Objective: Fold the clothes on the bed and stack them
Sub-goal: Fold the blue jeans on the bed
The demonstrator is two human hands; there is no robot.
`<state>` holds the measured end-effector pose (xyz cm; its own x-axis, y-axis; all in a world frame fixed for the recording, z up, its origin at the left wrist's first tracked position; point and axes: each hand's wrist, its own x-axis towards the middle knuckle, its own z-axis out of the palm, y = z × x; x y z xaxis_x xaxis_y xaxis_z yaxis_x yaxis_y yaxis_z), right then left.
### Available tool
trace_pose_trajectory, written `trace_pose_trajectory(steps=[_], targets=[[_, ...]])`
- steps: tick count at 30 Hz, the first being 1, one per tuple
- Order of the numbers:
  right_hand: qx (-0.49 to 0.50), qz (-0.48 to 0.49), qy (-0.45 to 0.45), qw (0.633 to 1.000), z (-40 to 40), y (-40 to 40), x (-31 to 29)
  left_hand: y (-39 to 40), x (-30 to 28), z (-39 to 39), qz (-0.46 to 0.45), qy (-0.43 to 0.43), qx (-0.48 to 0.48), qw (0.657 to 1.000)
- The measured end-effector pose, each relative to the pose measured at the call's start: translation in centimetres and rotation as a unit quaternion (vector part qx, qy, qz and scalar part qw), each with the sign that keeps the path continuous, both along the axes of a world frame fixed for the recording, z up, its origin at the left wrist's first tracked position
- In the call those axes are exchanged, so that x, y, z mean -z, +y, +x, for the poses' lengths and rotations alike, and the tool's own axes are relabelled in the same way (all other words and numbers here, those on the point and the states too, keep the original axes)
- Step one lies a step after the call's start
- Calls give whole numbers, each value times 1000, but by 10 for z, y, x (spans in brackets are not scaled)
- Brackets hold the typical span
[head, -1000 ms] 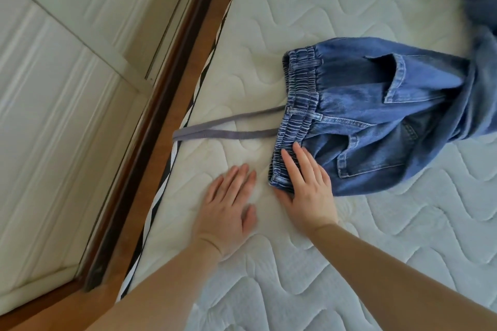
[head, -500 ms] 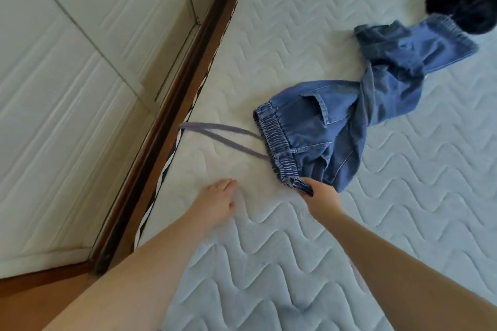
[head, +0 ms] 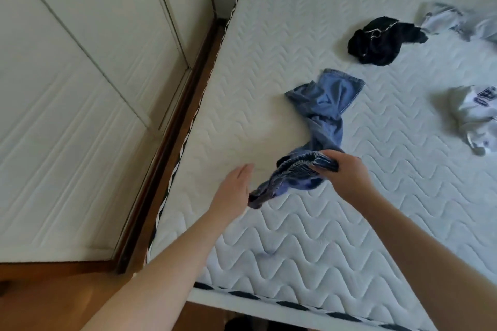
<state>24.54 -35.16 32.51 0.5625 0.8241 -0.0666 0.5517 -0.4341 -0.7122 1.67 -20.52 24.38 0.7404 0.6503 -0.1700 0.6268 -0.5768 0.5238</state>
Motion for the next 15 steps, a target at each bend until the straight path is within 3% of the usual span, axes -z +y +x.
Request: trace_pose_trajectory(steps=[6,9,12,15], targets=[[17,104,6,994,-7,-37,-109,-44,-60,-4,-77,44,81,993],[37,151,-14,988,-12,-46,-152,-85,-88,-10,-173,-28,45,983],[64,199,-11,978,-14,-56,-180,-115,-116,-24,-280,-132,-41,950],[87,252,25,964,-11,-64,-197,-123,-141,-35,-325,-173,-62,928]])
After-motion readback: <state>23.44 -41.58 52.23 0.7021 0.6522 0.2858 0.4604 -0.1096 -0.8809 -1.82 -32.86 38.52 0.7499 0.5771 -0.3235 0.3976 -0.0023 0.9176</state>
